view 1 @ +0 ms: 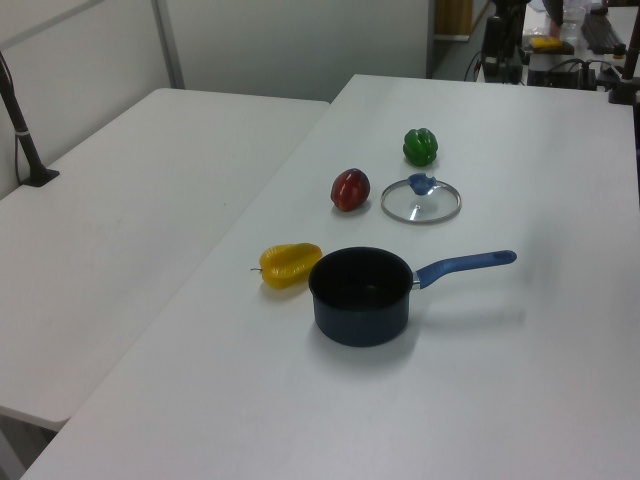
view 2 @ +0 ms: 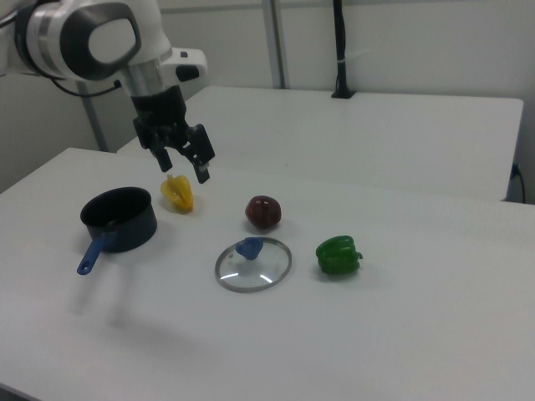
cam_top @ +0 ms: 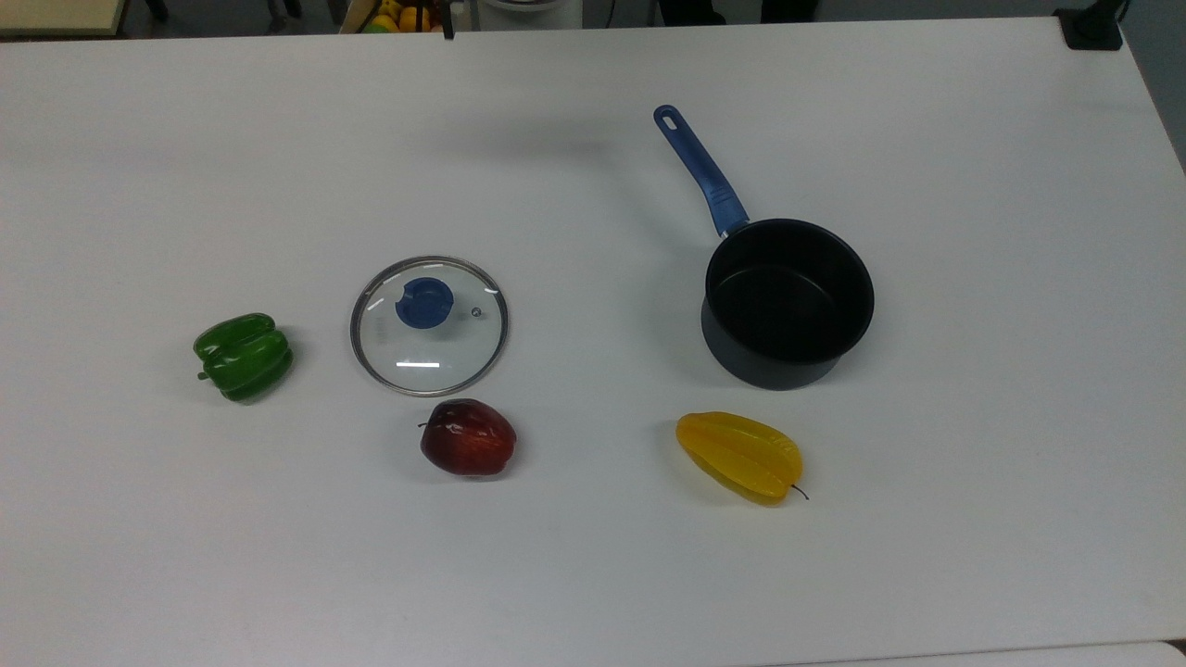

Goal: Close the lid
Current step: 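Move the gripper down toward the glass lid's blue knob, then lower the open gripper onto the blue knob and close on it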

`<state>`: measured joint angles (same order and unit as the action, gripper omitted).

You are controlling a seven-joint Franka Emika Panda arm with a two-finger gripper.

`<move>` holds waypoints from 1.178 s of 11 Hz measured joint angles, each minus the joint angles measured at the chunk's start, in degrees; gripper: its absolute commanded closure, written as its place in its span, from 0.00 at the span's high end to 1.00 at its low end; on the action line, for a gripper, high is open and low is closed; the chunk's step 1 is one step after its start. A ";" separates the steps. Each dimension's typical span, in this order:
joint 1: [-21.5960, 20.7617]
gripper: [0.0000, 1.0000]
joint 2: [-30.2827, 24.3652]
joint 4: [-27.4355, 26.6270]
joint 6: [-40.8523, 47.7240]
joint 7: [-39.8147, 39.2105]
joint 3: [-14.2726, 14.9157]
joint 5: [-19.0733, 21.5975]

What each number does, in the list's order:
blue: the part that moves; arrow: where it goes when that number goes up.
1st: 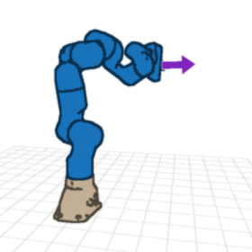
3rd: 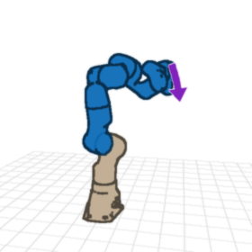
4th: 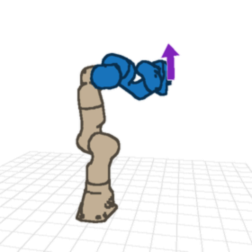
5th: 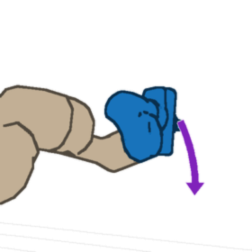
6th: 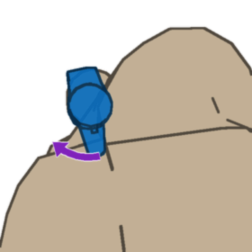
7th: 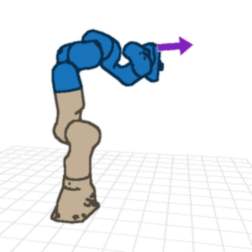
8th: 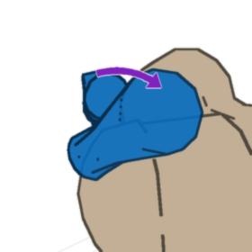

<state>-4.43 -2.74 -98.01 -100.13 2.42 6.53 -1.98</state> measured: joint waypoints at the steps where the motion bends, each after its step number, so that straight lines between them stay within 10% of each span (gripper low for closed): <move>1: 0.01 1.00 0.22 -2.32 -4.36 1.59 0.00 0.00; 6: 0.03 1.00 5.24 -13.55 -27.12 13.06 0.00 0.02; 13: 0.03 0.98 20.36 -14.20 -46.05 15.96 0.00 -0.63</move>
<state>-4.41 17.62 -112.21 -146.18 18.39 6.53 -2.61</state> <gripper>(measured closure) 0.004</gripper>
